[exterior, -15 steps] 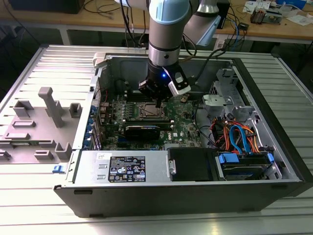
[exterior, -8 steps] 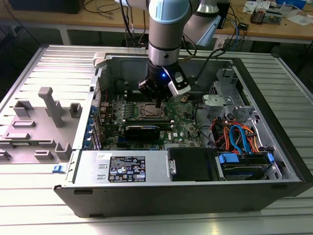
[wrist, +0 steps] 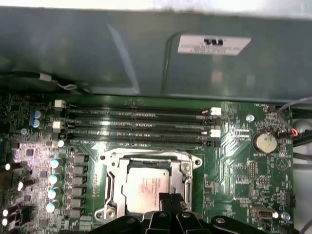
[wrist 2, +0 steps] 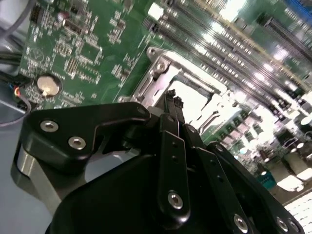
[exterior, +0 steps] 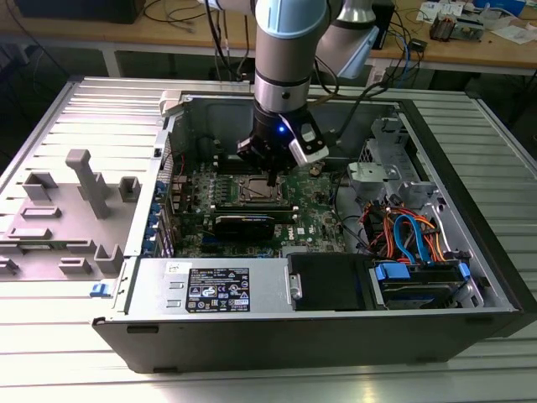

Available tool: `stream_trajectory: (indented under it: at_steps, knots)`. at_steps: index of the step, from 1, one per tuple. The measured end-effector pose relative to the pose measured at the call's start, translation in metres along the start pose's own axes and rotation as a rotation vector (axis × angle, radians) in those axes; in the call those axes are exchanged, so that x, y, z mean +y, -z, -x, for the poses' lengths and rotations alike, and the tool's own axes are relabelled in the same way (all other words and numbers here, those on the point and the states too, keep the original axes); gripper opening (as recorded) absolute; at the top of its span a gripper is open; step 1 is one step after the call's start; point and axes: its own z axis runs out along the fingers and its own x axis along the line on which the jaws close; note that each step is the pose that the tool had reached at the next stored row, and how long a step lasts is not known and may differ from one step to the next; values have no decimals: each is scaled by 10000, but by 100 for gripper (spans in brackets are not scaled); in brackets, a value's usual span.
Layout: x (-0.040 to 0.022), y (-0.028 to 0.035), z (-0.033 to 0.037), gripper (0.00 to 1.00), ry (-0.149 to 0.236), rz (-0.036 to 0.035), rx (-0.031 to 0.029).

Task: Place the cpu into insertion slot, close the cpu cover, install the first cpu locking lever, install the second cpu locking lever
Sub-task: 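Install the second cpu locking lever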

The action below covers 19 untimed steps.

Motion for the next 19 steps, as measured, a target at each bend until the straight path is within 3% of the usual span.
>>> stream_trajectory:
  at_steps: [2,5,7,19]
  knots:
    - [-48,2,-2,11,0,2,0]
    - [-51,2,-3,11,-1,1,1]
    - [-89,4,-5,11,0,1,1]
    - [-93,27,-8,11,-1,0,6]
